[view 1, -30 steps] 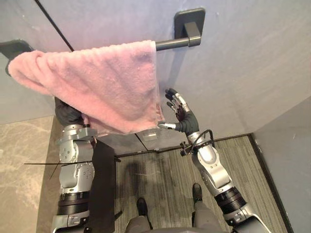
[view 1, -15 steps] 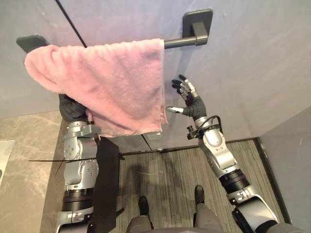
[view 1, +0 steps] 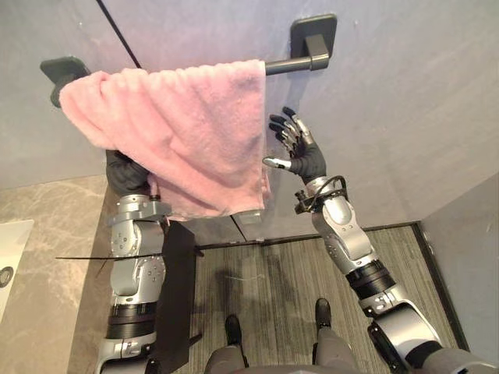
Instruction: Organize washtable
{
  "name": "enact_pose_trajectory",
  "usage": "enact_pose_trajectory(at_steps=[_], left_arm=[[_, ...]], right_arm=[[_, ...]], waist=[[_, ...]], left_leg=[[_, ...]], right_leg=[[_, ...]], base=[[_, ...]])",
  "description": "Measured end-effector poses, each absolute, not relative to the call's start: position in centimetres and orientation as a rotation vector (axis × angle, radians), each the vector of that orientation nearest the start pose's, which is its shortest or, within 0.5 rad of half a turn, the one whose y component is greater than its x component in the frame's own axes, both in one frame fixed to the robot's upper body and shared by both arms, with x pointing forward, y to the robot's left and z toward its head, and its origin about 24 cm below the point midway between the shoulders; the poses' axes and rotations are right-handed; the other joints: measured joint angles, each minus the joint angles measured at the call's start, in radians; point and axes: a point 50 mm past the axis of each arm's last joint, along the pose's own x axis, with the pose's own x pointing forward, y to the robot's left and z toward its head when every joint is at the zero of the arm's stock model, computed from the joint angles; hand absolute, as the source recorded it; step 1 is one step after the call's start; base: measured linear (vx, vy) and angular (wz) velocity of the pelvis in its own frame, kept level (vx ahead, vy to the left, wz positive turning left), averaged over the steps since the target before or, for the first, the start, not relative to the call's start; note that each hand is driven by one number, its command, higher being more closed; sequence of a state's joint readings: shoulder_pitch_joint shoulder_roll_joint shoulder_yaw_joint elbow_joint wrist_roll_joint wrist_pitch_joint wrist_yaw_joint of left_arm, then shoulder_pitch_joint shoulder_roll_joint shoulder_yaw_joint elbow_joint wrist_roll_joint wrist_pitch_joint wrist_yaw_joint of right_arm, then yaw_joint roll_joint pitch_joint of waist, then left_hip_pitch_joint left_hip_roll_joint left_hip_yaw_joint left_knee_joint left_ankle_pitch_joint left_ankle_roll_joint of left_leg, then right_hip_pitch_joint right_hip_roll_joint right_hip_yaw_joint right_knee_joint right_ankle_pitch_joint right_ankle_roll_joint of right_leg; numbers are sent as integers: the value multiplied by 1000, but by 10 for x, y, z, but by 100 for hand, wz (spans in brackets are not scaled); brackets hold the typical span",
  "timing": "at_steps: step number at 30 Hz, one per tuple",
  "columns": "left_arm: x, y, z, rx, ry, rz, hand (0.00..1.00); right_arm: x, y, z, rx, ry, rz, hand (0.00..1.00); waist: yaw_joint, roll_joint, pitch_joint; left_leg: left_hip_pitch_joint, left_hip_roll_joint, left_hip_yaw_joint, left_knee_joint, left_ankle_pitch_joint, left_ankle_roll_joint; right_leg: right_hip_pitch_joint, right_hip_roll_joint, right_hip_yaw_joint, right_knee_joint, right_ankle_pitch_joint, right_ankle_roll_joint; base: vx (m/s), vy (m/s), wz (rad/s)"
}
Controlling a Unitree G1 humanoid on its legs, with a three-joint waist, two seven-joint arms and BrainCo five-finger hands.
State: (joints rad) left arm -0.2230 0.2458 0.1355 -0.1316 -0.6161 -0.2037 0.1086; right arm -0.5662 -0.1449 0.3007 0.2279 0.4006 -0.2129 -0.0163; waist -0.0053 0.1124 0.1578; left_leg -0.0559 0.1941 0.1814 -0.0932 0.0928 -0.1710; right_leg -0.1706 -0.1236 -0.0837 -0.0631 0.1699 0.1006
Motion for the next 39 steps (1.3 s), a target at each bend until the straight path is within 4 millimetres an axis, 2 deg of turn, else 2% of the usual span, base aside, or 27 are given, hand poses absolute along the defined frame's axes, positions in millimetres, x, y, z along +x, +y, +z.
enact_pose_trajectory(at_steps=[3,7,10,14,15,18,22,31,33,39], left_arm=[[276,212,157,-412,-552,95,100],[278,199,155,-416,-530,46,100],[279,191,152,-417,-512,16,100],[280,190,151,-417,-509,11,100],[280,189,151,-417,-506,10,100],[281,185,149,-416,-495,-4,100],[281,187,148,-409,-488,-2,100],[281,190,147,-386,-487,18,100],[281,193,147,-368,-493,33,100],[277,219,151,-350,-534,148,100]], right_arm=[[333,-63,161,219,-417,424,0],[340,-66,163,248,-393,417,0],[351,-62,174,274,-386,427,0],[356,-57,190,296,-412,450,0],[356,-54,195,296,-423,465,100],[357,-52,199,298,-424,486,100],[358,-53,198,295,-416,484,100],[363,-75,204,293,-442,422,100],[364,-78,206,289,-449,420,100],[359,-92,202,327,-470,384,100]], waist=[[9,1,-3],[22,0,-4],[34,-2,-5],[56,-3,-5],[64,-3,-5],[76,-7,-7],[75,-27,-18],[75,-38,-24],[74,-41,-26],[71,-51,-32]], left_leg=[[1,0,-6,-1,4,-1],[-4,4,-24,-1,7,-7],[-10,6,-31,-1,8,-9],[-15,15,-35,-1,11,-12],[-19,17,-39,0,13,-16],[-19,18,-40,0,13,-16],[-21,18,-41,0,13,-16],[-18,18,-40,0,14,-16],[-18,18,-40,0,14,-16],[-13,17,-37,-2,14,-15]], right_leg=[[11,0,-6,-16,10,-2],[30,2,-24,-36,23,-1],[28,4,-29,-36,28,-6],[25,13,-32,-36,31,-10],[24,15,-36,-36,31,-11],[24,15,-37,-36,31,-11],[24,15,-38,-36,31,-11],[27,15,-38,-36,31,-11],[27,15,-38,-36,31,-11],[28,14,-38,-36,31,-10]], base=[[-38,6,4],[-48,2,14],[-55,3,5],[-38,-2,1],[-25,-3,5],[-9,0,1],[0,0,0],[0,0,0],[0,0,0],[0,0,0]])
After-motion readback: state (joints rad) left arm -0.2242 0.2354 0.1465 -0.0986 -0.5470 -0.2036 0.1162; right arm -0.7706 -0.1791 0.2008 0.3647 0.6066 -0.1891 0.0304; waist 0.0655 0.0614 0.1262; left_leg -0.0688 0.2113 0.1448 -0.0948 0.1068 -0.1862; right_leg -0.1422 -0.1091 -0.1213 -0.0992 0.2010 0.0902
